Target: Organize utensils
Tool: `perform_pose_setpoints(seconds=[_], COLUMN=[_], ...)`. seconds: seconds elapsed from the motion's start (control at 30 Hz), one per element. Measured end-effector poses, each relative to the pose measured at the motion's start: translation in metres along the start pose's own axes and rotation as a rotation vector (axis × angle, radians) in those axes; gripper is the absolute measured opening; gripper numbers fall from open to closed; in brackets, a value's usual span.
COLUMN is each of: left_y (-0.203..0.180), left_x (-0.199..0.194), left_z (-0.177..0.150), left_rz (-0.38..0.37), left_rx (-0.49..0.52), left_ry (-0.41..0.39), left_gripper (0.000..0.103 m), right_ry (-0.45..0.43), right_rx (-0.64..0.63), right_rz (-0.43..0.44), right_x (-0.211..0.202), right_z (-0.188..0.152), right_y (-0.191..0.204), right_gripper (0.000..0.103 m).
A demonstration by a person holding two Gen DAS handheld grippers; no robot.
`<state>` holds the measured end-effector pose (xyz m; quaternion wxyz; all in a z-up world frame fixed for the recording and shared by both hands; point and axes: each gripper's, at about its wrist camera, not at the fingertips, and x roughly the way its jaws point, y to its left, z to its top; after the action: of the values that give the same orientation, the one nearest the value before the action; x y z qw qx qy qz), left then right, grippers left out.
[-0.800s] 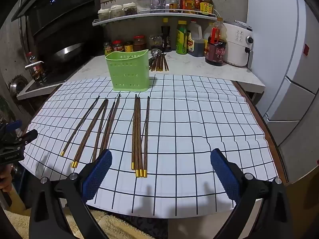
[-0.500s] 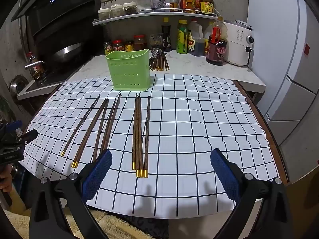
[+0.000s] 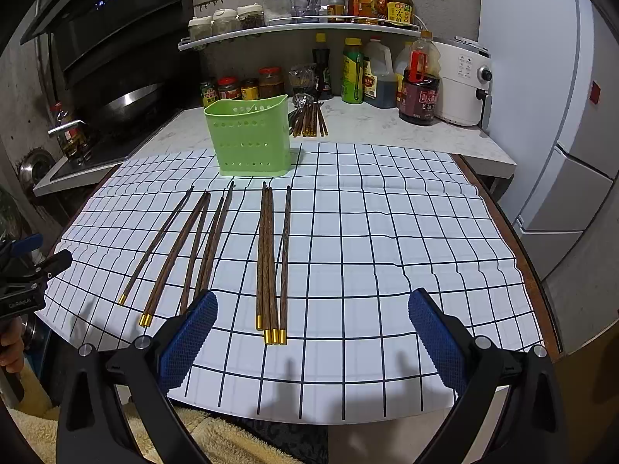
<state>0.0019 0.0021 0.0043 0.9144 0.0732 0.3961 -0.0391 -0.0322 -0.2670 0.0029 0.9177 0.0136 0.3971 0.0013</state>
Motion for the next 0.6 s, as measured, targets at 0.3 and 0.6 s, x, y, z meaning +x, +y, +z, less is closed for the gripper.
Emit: perform_pose_setpoints(seconds=[0.3, 0.6], left_y=[0.0019, 0.0041], left_x=[-0.0007, 0.0003], left_z=[-0.0002, -0.0013], left_rz=[0.0, 0.001], left_rx=[-0.003, -0.005], left_ry=[-0.002, 0.0], left_gripper=[0.097, 0.097], right_ry=[0.001, 0.002], right_rx=[0.007, 0.004], right_rz=[0.0, -0.002], right_x=[0.0001, 0.0003], right_z=[-0.0009, -0.0005], right_y=[-0.0013, -0.0008], right_gripper=[0.097, 0.097])
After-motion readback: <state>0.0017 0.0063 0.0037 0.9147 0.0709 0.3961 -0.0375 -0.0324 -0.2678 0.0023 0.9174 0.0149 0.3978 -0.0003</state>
